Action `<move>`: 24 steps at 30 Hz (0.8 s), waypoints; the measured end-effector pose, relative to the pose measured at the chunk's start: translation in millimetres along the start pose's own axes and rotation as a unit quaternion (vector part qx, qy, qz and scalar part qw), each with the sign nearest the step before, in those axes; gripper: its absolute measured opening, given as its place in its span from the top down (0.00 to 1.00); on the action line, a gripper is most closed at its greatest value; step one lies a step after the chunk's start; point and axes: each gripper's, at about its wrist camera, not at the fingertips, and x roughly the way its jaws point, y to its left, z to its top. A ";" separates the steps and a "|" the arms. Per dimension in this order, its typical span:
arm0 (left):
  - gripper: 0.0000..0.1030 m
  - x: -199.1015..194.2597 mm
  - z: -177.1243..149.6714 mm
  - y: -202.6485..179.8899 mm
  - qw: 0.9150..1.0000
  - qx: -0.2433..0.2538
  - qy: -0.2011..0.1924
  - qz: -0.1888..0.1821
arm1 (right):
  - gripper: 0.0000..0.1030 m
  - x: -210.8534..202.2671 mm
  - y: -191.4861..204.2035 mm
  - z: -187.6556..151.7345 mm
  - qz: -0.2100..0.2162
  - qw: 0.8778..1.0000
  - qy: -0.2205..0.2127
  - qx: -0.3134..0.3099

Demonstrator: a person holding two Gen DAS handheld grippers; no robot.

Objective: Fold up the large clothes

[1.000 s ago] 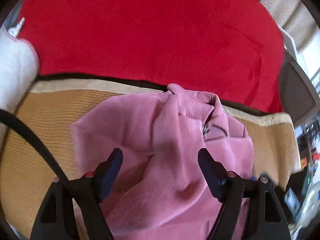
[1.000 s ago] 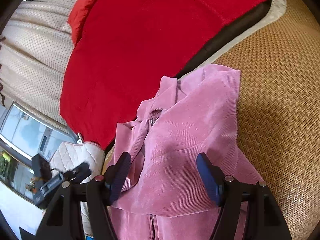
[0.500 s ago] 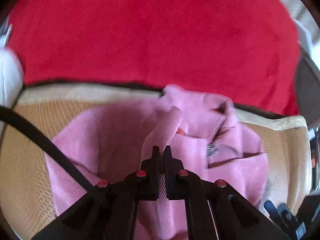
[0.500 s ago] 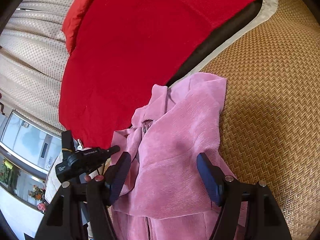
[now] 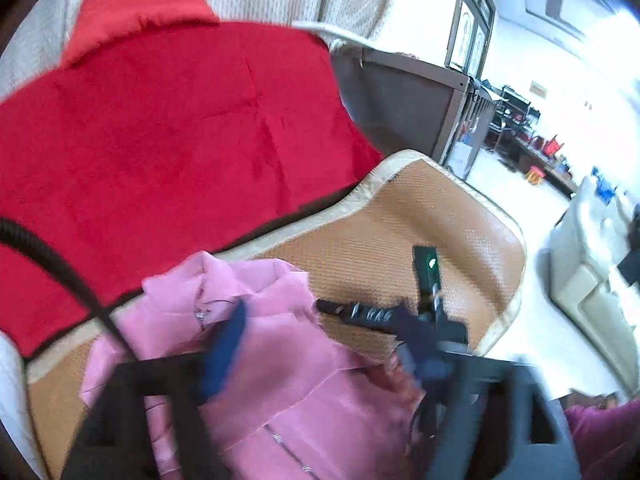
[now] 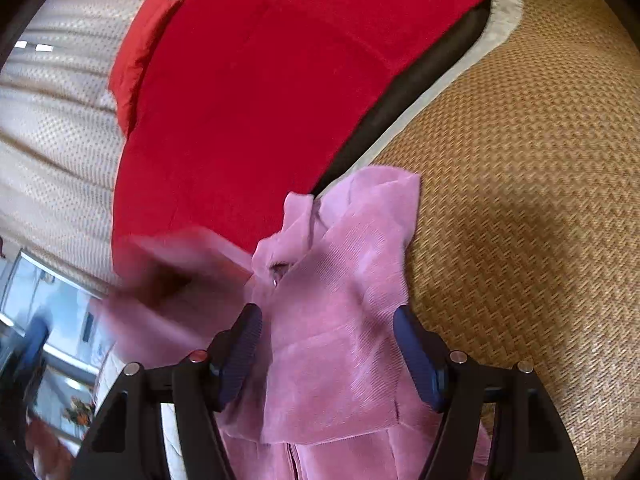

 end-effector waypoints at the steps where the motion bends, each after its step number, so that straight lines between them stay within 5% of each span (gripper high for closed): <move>1: 0.19 -3.4 -6.9 1.0 1.000 0.006 -0.001 0.016 | 0.30 -2.1 -4.1 2.4 0.003 1.000 -0.002 0.010; 6: 0.19 -1.4 -48.4 61.2 0.990 -0.074 0.041 0.115 | 0.30 -10.9 -11.9 7.4 0.033 0.999 -0.006 0.030; 10: 0.19 14.0 -96.8 128.9 0.958 -0.152 0.076 0.230 | 0.30 -9.4 27.2 -7.1 0.054 0.996 -0.004 -0.070; 16: 0.19 48.0 -174.4 191.0 0.924 -0.241 0.150 0.257 | 0.30 21.8 71.2 -49.0 0.021 0.979 0.042 -0.199; 18: 0.19 68.0 -201.1 202.8 0.911 -0.263 0.194 0.251 | 0.30 41.1 69.7 -59.1 -0.031 0.972 0.071 -0.220; 21: 0.19 59.2 -209.4 197.2 0.917 -0.261 0.171 0.247 | 0.32 65.0 57.0 -65.2 -0.095 0.964 0.110 -0.224; 24: 0.19 42.9 -199.2 182.5 0.920 -0.240 0.143 0.276 | 0.32 55.8 67.9 -66.7 -0.094 0.962 0.081 -0.241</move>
